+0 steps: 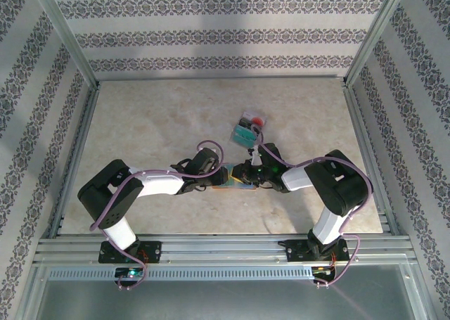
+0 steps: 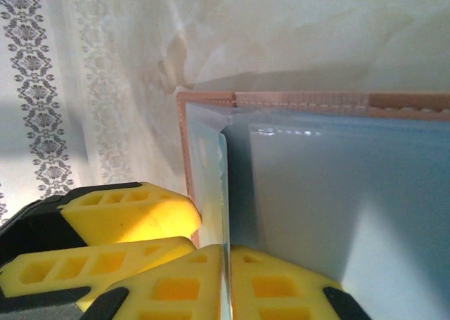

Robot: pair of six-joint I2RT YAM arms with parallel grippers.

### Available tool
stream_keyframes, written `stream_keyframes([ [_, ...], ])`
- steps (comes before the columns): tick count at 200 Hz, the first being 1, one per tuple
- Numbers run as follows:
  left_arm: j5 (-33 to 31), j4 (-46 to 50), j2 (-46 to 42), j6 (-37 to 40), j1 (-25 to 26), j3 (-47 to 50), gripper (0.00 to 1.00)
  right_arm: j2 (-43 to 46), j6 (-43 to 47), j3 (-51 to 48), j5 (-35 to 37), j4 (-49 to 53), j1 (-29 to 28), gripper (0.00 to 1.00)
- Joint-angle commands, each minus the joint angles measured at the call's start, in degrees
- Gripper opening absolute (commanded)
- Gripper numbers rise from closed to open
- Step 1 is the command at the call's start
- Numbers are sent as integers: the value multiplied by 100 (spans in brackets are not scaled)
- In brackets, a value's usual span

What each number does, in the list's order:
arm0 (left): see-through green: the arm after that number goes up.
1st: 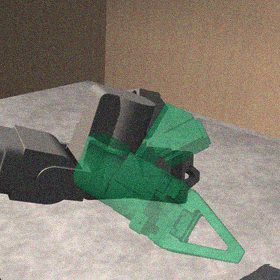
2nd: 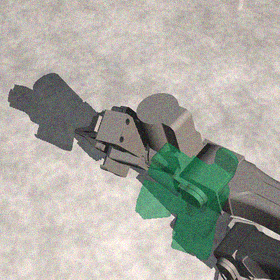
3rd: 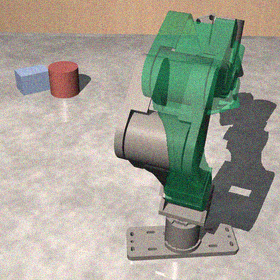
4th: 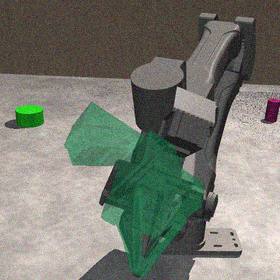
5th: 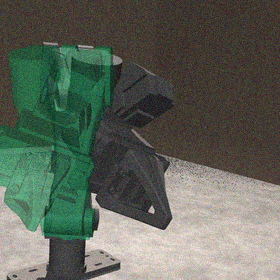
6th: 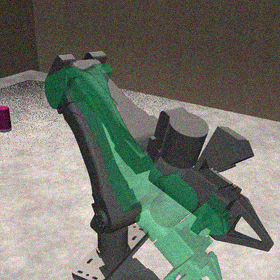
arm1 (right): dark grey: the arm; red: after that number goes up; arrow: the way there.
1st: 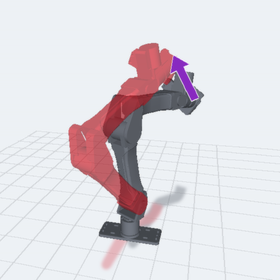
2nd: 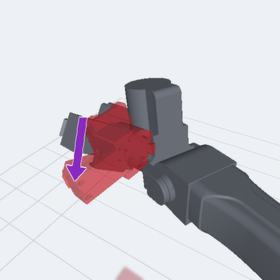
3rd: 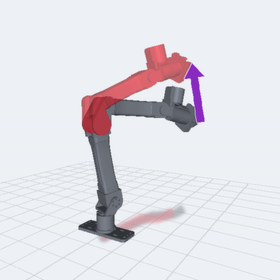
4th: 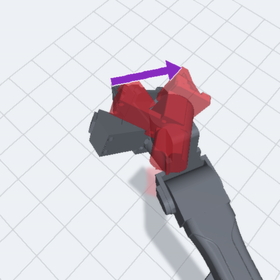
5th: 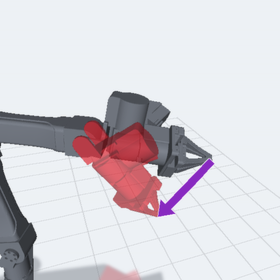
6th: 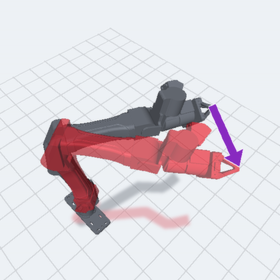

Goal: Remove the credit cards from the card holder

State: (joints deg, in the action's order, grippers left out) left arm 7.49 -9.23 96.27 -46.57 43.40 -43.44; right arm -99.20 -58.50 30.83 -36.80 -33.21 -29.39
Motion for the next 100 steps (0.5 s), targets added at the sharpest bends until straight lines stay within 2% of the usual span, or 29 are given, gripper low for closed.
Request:
stream_keyframes([
  [1,-125,442,-169,-1,-7,11,39,36,-11,-110,-117,-335,11,7],
  [58,-421,633,-450,73,-57,87,42,137,52,-231,-83,-249,126,5],
  [100,-345,610,-325,71,-94,52,33,180,45,-236,-82,-152,143,5],
])
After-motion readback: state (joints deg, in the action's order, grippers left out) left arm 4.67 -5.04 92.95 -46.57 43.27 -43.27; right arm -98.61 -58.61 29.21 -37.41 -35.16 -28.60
